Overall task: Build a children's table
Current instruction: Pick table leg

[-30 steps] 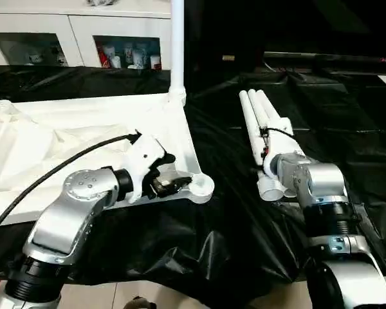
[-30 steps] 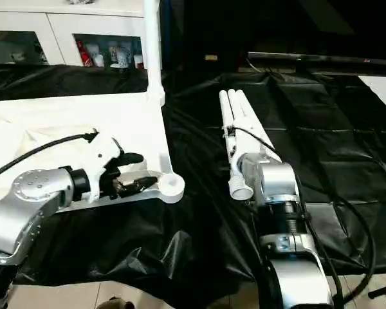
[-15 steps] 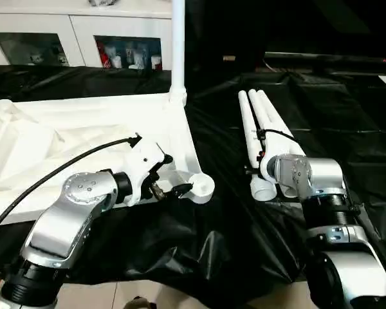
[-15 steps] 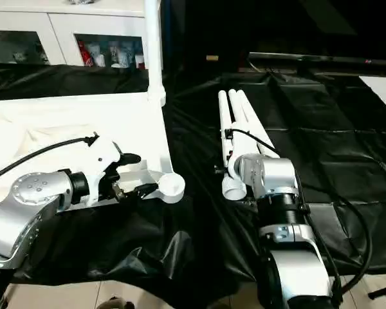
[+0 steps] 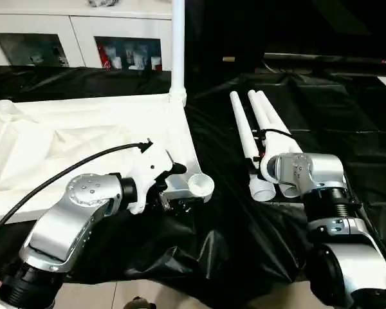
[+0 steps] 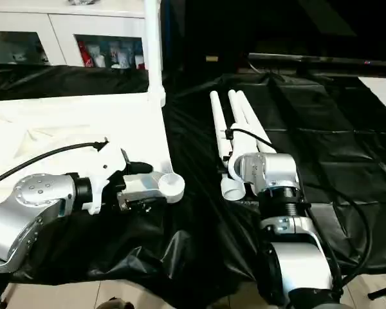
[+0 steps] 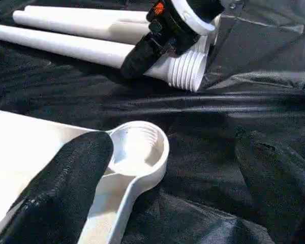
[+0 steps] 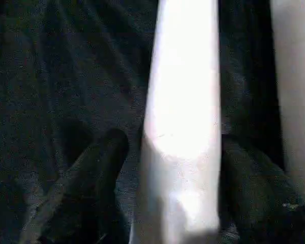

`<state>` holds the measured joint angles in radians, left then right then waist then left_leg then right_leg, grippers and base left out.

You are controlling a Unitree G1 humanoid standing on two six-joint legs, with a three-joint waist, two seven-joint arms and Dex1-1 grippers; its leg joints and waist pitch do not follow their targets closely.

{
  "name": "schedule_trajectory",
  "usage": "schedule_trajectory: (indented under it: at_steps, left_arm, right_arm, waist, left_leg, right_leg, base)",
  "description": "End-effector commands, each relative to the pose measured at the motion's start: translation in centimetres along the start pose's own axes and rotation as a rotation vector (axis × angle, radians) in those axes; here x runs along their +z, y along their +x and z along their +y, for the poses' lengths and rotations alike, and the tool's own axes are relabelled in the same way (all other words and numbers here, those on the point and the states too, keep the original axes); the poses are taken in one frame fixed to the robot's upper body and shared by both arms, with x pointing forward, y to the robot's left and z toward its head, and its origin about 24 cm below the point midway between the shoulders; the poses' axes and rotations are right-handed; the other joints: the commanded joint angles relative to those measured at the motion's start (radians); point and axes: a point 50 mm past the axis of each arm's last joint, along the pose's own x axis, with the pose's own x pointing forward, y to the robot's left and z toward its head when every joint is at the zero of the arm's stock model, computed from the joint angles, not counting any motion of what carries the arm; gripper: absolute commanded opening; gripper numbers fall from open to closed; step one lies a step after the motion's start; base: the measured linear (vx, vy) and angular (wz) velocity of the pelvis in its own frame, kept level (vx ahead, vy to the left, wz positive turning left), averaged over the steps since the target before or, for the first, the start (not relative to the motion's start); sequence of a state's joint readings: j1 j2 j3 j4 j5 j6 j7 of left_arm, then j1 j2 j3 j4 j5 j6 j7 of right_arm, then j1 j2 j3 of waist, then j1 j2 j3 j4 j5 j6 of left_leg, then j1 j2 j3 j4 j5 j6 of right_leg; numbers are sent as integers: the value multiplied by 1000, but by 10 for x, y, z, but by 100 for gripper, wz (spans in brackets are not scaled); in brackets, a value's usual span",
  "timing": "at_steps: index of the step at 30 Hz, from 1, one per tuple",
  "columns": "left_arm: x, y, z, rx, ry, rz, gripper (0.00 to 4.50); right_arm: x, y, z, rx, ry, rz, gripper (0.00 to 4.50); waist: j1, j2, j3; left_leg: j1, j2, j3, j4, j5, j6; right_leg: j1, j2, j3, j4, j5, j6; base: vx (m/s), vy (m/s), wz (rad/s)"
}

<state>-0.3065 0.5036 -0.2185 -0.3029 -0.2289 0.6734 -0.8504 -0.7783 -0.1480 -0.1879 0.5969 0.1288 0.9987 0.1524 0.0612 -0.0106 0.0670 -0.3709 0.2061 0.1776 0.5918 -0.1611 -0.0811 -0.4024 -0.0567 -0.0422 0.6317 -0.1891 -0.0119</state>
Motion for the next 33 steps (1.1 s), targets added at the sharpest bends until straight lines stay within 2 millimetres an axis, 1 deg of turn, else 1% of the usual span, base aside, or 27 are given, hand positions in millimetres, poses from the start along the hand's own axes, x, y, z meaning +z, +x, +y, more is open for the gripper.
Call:
schedule_trajectory:
  at_steps: [1, 2, 3, 4, 5, 6, 8, 9, 10, 11, 12, 15, 16, 17, 18, 19, 20, 21, 22, 23, 26, 28, 29, 30, 31, 32, 33]
  left_arm:
    - [3, 0, 0, -15, -15, -4, 450]
    - [2, 0, 0, -11, -21, -2, 450]
    - [1, 0, 2, 4, -26, 8, 450]
    - [0, -1, 6, 27, -25, 21, 450]
    - [-2, -1, 11, 63, -30, 35, 450]
    - [-2, -1, 13, 75, -38, 32, 450]
    - [-1, -2, 16, 84, -49, 25, 450]
    - [0, -1, 17, 90, -57, 15, 450]
    - [2, 0, 20, 107, -72, -1, 450]
    - [5, 1, 24, 137, -90, -25, 450]
    - [6, 2, 26, 156, -99, -37, 450]
    - [13, 4, 33, 202, -120, -94, 450]
    - [14, 4, 34, 208, -123, -101, 450]
    - [18, 4, 38, 230, -147, -129, 450]
    - [18, 4, 38, 230, -147, -129, 450]
    - [25, 5, 44, 260, -173, -176, 450]
    - [33, 6, 51, 296, -220, -230, 450]
    - [36, 7, 53, 308, -240, -250, 450]
    - [38, 7, 55, 316, -254, -263, 450]
    - [44, 8, 60, 342, -305, -308, 450]
    - [55, 13, 70, 374, -415, -383, 450]
    - [61, 18, 69, 347, -446, -410, 450]
    - [63, 19, 69, 338, -450, -416, 450]
    - [67, 22, 68, 315, -463, -431, 450]
    - [73, 27, 66, 280, -495, -460, 450]
    - [73, 27, 66, 280, -495, -460, 450]
    - [76, 30, 65, 258, -521, -476, 450]
  right_arm:
    - [-6, 2, -3, -1, 33, 28, 272]
    - [-6, 3, -3, -1, 40, 26, 272]
    - [-6, 3, -4, -1, 45, 25, 260]
    - [-6, 4, -4, -3, 54, 23, 260]
    - [-6, 4, -5, -3, 69, 20, 249]
    - [-7, 4, -5, -3, 72, 19, 228]
    - [-7, 5, -5, -2, 75, 19, 222]
    - [-8, 5, -5, 1, 81, 18, 205]
    - [-8, 4, -5, 8, 93, 8, 197]
    - [-7, 4, -4, 24, 119, -2, 197]
    - [-7, 3, -4, 34, 135, -7, 192]
    - [-3, 2, -2, 56, 168, -70, 188]
    - [-2, 1, -1, 60, 173, -75, 188]
    - [0, 1, 1, 72, 194, -105, 188]
    - [0, 1, 1, 72, 194, -105, 188]
    - [4, -1, 3, 101, 233, -156, 188]
    - [10, -4, 6, 147, 279, -241, 187]
    - [13, -6, 6, 164, 296, -275, 187]
    - [15, -7, 7, 176, 307, -299, 187]
    - [20, -12, 8, 229, 327, -379, 187]
    - [35, -32, 17, 425, 298, -628, 187]
    - [39, -45, 25, 562, 273, -714, 187]
    - [39, -48, 27, 589, 266, -722, 187]
    - [39, -54, 32, 656, 248, -741, 187]
    - [37, -63, 39, 759, 207, -773, 186]
    - [37, -63, 39, 759, 207, -773, 186]
    - [35, -67, 44, 802, 169, -777, 186]
  waist:
    - [4, 12, -75]
    - [4, 12, -75]
    - [5, 16, -75]
    - [4, 16, -74]
    - [4, 19, -75]
    - [4, 17, -75]
    - [3, 22, -75]
    - [2, 19, -77]
    - [2, 19, -77]
    - [3, 24, -77]
    - [2, 26, -77]
    - [3, 25, -80]
    - [1, 32, -79]
    - [3, 34, -80]
    - [4, 31, -81]
    - [5, 33, -82]
    - [5, 33, -80]
    - [9, 34, -83]
    - [8, 32, -83]
    - [10, 33, -84]
    - [13, 32, -84]
    - [19, 27, -85]
    - [23, 29, -86]
    - [24, 31, -85]
    - [27, 36, -86]
    - [30, 33, -85]
    - [30, 34, -84]
  left_leg:
    - [16, 8, -3, -62, -210, -79]
    - [17, 8, -3, -62, -212, -79]
    - [17, 7, -4, -62, -215, -79]
    - [17, 7, -4, -62, -220, -79]
    - [17, 6, -4, -62, -224, -81]
    - [18, 5, -4, -62, -230, -82]
    - [17, 5, -5, -62, -234, -85]
    - [17, 5, -4, -61, -227, -82]
    - [17, 5, -4, -61, -227, -82]
    - [19, 4, -4, -60, -231, -83]
    - [18, 4, -4, -60, -233, -84]
    - [17, 5, -6, -60, -223, -78]
    - [16, 3, -5, -59, -228, -77]
    - [16, 4, -7, -58, -227, -79]
    - [15, 3, -6, -57, -220, -73]
    - [14, 3, -7, -58, -213, -69]
    - [14, 2, -4, -57, -216, -66]
    - [16, 3, -4, -54, -216, -64]
    - [11, 3, -5, -56, -202, -57]
    - [12, 4, -6, -56, -200, -55]
    - [8, 3, -3, -53, -183, -30]
    - [4, 3, -4, -53, -152, 2]
    - [6, 4, -3, -52, -146, 9]
    - [5, 5, -4, -52, -137, 16]
    - [6, 6, -6, -52, -139, 21]
    - [6, 7, -6, -52, -148, 21]
    - [6, 8, -7, -55, -154, 15]
  right_leg:
    - [44, -57, 39, -72, -185, -152]
    - [43, -56, 39, -72, -184, -153]
    - [44, -56, 38, -72, -182, -153]
    - [43, -55, 38, -73, -185, -151]
    - [43, -55, 38, -73, -187, -150]
    - [44, -54, 38, -75, -191, -148]
    - [44, -55, 37, -75, -190, -150]
    - [46, -54, 37, -74, -178, -153]
    - [46, -54, 37, -74, -178, -153]
    - [45, -53, 37, -74, -176, -157]
    - [45, -53, 37, -75, -173, -159]
    - [48, -53, 36, -74, -146, -163]
    - [47, -52, 36, -77, -143, -164]
    - [50, -54, 35, -74, -140, -166]
    - [50, -54, 36, -74, -137, -171]
    - [52, -54, 35, -73, -135, -173]
    - [49, -53, 36, -76, -138, -171]
    - [49, -56, 36, -77, -137, -172]
    - [53, -55, 35, -74, -120, -178]
    - [53, -55, 34, -72, -114, -179]
    - [57, -56, 34, -75, -94, -180]
    - [61, -56, 33, -73, -76, -180]
    - [60, -56, 34, -74, -70, -178]
    - [59, -55, 33, -74, -65, -182]
    - [59, -56, 32, -72, -62, -191]
    - [59, -58, 32, -76, -73, -194]
    - [57, -59, 31, -77, -95, -198]
  base:
    - [0, 0, 0]
    - [0, 0, 0]
    - [0, 0, 0]
    - [0, 0, 0]
    - [0, 0, 0]
    - [0, 0, 0]
    - [0, 0, 0]
    - [0, 0, 0]
    - [0, 0, 0]
    - [0, 0, 0]
    - [0, 0, 0]
    - [0, 0, 0]
    - [0, 0, 0]
    - [0, 0, 0]
    - [0, 0, 0]
    - [0, 0, 0]
    - [0, 0, 0]
    - [0, 0, 0]
    - [0, 0, 0]
    - [0, 0, 0]
    - [0, 0, 0]
    - [0, 0, 0]
    - [0, 0, 0]
    - [0, 0, 0]
    - [0, 0, 0]
    - [0, 0, 0]
    - [0, 0, 0]
